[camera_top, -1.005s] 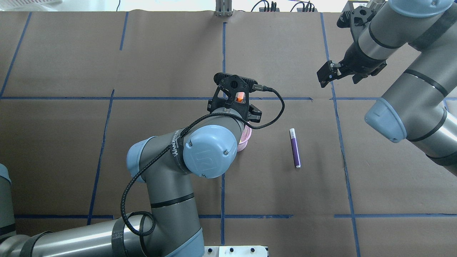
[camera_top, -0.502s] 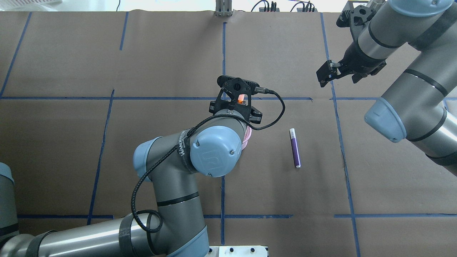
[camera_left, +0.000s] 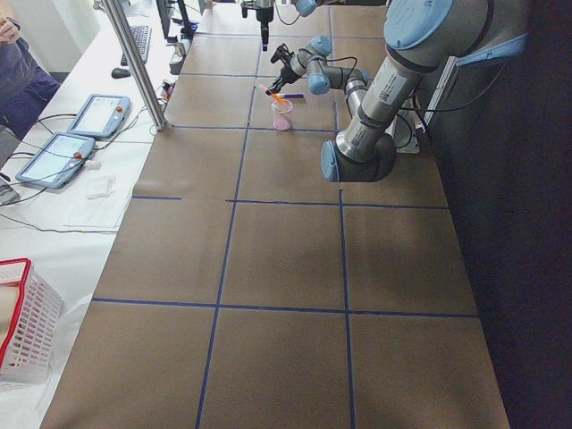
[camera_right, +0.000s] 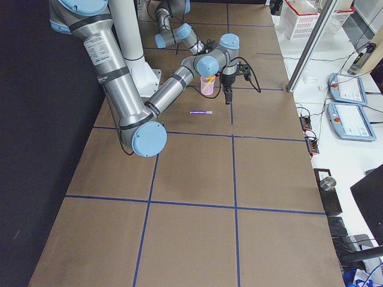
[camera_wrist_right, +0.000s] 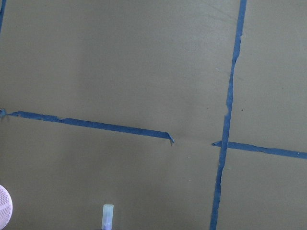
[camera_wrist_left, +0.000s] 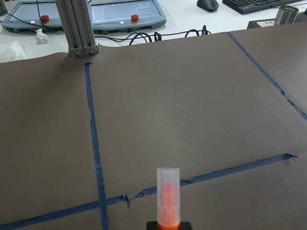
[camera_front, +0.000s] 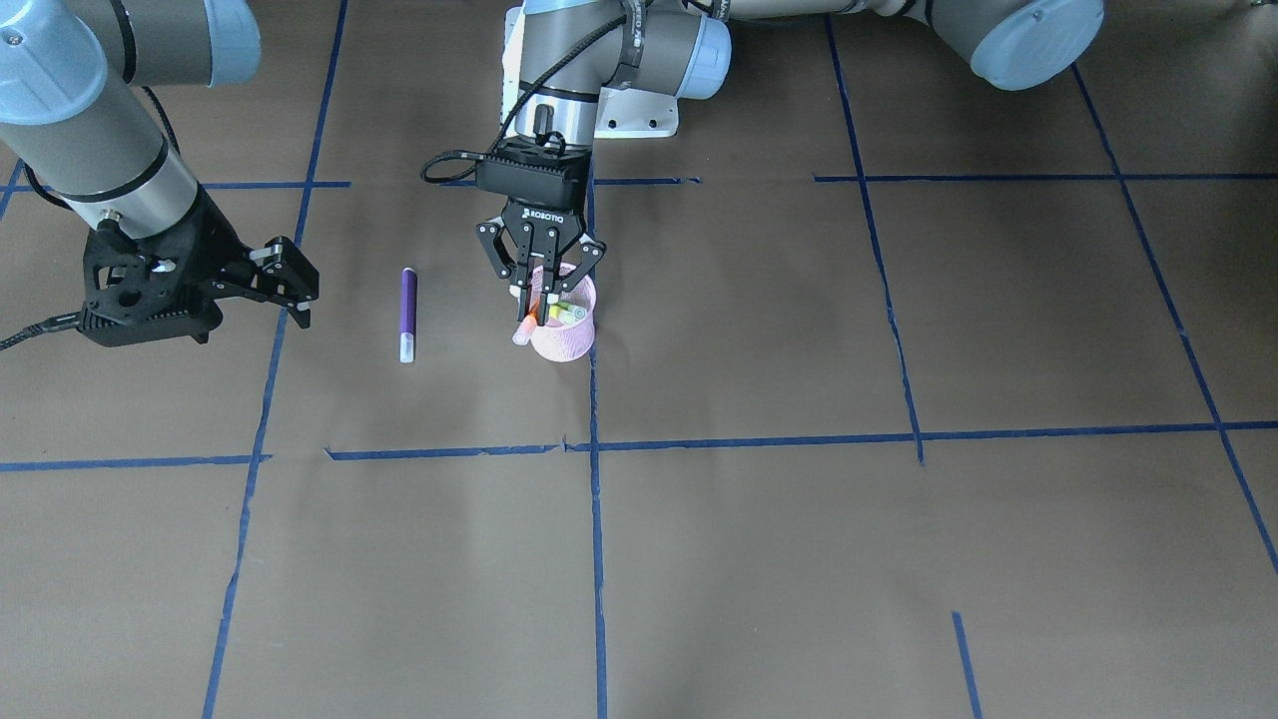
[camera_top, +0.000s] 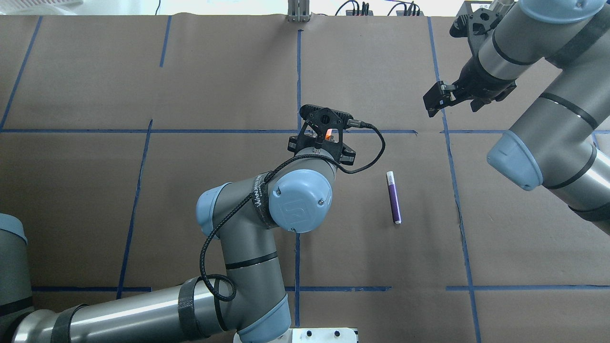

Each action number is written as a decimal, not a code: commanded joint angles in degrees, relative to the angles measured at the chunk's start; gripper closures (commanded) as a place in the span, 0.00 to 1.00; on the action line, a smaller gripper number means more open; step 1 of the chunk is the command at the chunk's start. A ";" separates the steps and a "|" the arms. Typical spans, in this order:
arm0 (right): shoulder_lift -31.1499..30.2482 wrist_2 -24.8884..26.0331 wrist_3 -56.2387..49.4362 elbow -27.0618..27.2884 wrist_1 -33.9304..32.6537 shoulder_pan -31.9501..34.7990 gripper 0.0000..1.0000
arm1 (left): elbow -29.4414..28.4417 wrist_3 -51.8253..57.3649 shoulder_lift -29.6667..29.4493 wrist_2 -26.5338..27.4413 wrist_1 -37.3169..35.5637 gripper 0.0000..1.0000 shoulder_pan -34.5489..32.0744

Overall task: Collect pens into pen holder
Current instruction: 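Carry the orange marker with the left gripper into the pink cup and release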

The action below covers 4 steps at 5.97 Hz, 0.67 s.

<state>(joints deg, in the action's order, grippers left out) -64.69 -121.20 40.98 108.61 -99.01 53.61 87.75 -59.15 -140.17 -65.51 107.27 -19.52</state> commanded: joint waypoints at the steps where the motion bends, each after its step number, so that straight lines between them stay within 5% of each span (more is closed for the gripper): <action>1: -0.17 0.09 0.06 0.02 -0.04 0.00 0.00 | -0.39 1.40 0.16 0.12 0.40 0.96 0.62; 4: -0.17 0.18 0.33 0.20 -0.04 0.00 0.00 | 0.22 1.67 0.25 -0.15 0.40 0.43 1.41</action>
<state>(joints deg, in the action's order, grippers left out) -64.92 -121.03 41.16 108.73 -99.01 53.61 87.59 -57.54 -139.90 -65.57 107.67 -18.23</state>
